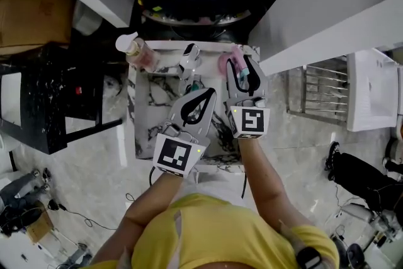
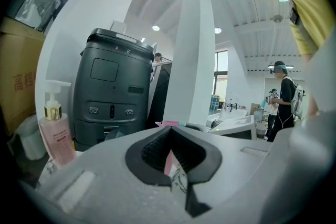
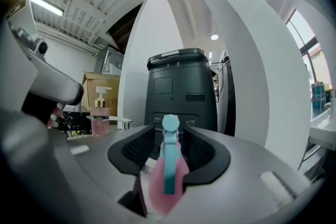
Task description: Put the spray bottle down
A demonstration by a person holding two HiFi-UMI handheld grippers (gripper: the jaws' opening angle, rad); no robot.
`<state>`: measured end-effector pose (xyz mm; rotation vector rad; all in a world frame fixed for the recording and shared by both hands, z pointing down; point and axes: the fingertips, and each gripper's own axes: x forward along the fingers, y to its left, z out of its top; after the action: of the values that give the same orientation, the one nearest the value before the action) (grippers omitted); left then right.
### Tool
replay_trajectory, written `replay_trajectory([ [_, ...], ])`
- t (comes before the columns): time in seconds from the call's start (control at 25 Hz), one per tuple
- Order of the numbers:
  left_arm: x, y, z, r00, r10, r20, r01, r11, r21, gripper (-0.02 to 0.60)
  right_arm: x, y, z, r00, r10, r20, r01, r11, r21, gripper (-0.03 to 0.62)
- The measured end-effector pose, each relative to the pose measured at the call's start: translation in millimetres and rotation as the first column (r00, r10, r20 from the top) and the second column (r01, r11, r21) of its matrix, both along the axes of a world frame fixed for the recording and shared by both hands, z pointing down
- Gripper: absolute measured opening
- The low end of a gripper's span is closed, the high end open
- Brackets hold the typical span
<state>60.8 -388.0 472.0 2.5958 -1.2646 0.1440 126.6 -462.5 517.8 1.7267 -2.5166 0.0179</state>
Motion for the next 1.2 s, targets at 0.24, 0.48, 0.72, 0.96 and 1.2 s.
replay_trajectory([
  [0.24,-4,14,-10,1.0,-0.002,-0.001,0.002,1.0,0.012,0.0,4,12,-3,0.999,0.03,-0.031,-0.031,0.999,-0.04,0.206],
  [0.48,-4,30,-24,1.0,0.01,0.001,-0.01,0.999,0.039,0.0,14,45,-20,0.997,0.064,-0.042,-0.066,0.996,-0.056,0.2],
  [0.72,-2,49,-45,1.0,0.017,-0.006,-0.016,0.997,0.073,0.0,28,84,-55,0.991,0.113,-0.065,-0.116,0.992,-0.04,0.036],
  [0.96,-1,75,-74,0.999,0.039,-0.014,-0.037,0.992,0.123,0.0,32,124,-97,0.991,0.134,-0.025,-0.135,0.991,-0.025,0.0],
  [1.2,-1,95,-104,0.999,0.041,-0.029,-0.035,0.982,0.187,0.0,36,161,-140,0.991,0.135,-0.012,-0.135,0.991,0.021,0.0],
])
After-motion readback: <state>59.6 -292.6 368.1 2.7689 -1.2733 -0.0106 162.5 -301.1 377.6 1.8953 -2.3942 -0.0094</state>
